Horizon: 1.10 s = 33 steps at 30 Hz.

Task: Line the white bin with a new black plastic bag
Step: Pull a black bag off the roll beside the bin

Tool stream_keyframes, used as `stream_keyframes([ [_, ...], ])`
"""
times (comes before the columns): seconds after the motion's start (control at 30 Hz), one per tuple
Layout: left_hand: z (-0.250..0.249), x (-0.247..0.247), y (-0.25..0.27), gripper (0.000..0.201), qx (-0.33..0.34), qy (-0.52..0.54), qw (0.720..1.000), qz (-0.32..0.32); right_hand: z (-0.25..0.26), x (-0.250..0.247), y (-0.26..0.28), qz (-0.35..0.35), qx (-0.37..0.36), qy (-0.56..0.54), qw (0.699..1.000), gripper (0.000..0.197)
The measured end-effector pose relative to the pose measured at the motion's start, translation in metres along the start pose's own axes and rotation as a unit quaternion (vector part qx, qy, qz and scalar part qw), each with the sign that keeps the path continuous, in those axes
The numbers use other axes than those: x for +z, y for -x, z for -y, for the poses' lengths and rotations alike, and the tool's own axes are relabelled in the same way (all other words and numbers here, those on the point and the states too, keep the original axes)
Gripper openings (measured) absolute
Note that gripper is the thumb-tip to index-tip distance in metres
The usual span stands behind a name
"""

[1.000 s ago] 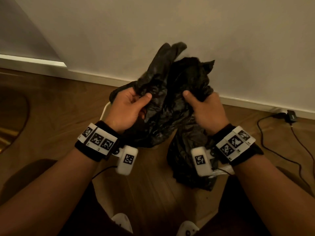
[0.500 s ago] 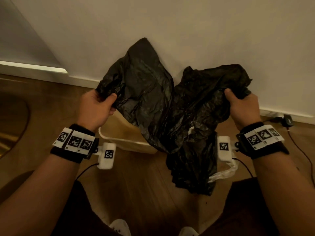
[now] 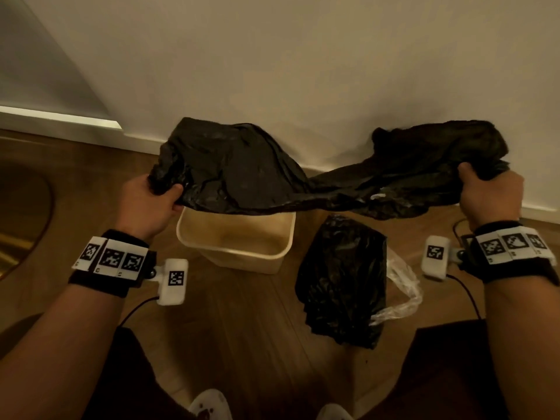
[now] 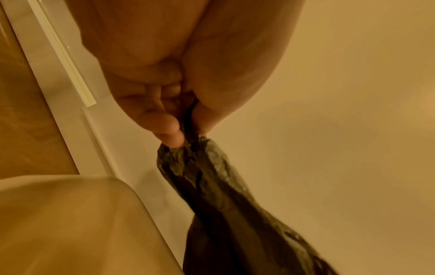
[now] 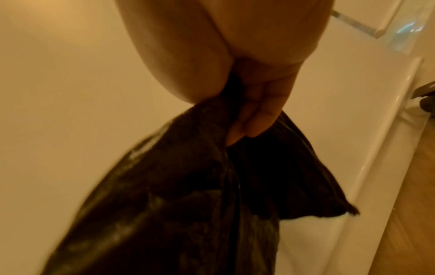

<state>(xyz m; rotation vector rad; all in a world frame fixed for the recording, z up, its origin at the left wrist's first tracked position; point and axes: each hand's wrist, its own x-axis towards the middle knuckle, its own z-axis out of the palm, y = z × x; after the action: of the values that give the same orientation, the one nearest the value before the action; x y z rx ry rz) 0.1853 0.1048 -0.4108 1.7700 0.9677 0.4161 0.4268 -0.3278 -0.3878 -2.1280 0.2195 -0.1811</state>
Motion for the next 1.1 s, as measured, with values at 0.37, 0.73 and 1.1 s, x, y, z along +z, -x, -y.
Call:
stream_keyframes([
  [0.37, 0.011, 0.022, -0.005, 0.077, 0.157, -0.326, 0.932, 0.037, 0.025, 0.025, 0.029, 0.127, -0.065, -0.098, 0.985, 0.036],
  [0.73, -0.031, 0.089, 0.065, 0.065, 0.195, -0.023, 0.929, 0.314, 0.082, 0.044, 0.101, 0.339, -0.167, -0.169, 0.910, 0.024],
  [1.1, -0.052, 0.092, 0.061, 0.029, 0.084, 0.164, 0.947, 0.261, 0.066, 0.070, 0.152, 0.570, -0.243, -0.015, 0.785, 0.037],
])
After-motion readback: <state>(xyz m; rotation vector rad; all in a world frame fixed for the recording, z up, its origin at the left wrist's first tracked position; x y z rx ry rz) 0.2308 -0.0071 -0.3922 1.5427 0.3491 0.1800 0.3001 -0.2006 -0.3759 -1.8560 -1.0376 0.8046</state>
